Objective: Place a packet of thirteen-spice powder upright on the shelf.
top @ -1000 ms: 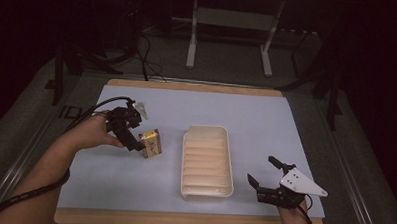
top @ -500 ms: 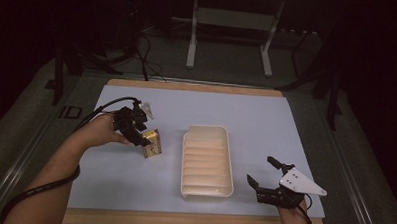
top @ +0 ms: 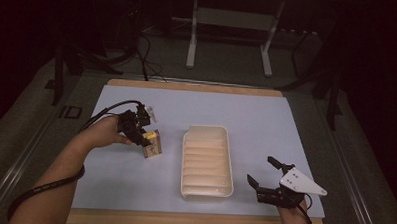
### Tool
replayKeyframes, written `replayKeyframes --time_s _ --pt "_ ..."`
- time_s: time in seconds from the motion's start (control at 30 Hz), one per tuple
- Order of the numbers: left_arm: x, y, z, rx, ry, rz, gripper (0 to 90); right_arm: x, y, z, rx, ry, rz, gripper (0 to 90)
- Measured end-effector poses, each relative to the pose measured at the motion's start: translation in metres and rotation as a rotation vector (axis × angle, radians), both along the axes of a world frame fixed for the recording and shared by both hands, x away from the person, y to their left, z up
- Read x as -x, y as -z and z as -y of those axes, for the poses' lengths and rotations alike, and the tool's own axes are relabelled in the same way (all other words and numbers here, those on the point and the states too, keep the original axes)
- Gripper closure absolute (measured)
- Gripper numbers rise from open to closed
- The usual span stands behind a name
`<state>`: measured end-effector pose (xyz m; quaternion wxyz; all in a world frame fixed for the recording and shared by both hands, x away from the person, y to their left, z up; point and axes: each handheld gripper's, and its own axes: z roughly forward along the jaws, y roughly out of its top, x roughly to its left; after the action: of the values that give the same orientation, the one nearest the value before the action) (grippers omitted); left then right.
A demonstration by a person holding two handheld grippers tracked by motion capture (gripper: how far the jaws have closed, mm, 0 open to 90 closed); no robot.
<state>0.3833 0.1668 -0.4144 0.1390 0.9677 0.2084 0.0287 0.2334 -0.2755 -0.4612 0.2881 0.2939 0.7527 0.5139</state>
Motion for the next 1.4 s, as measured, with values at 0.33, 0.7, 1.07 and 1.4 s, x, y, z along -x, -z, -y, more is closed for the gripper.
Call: replayKeyframes --time_s 0.33,0.7,1.07,1.4 --pt "0.000 0.000 -0.004 0.011 -0.004 0.021 67.6 0.000 0.000 -0.001 0.002 -0.003 -0.002 12.8" --pt "0.006 -0.017 -0.003 0.058 0.015 0.027 67.8 0.000 0.000 0.000 -0.003 -0.004 -0.003 12.9" --pt "0.018 -0.049 -0.002 0.121 0.054 0.076 67.9 0.000 0.000 0.000 -0.004 -0.010 -0.007 13.3" --pt "0.028 -0.074 0.011 0.181 0.098 0.116 67.9 -0.001 0.000 -0.001 -0.004 -0.014 -0.012 13.3"
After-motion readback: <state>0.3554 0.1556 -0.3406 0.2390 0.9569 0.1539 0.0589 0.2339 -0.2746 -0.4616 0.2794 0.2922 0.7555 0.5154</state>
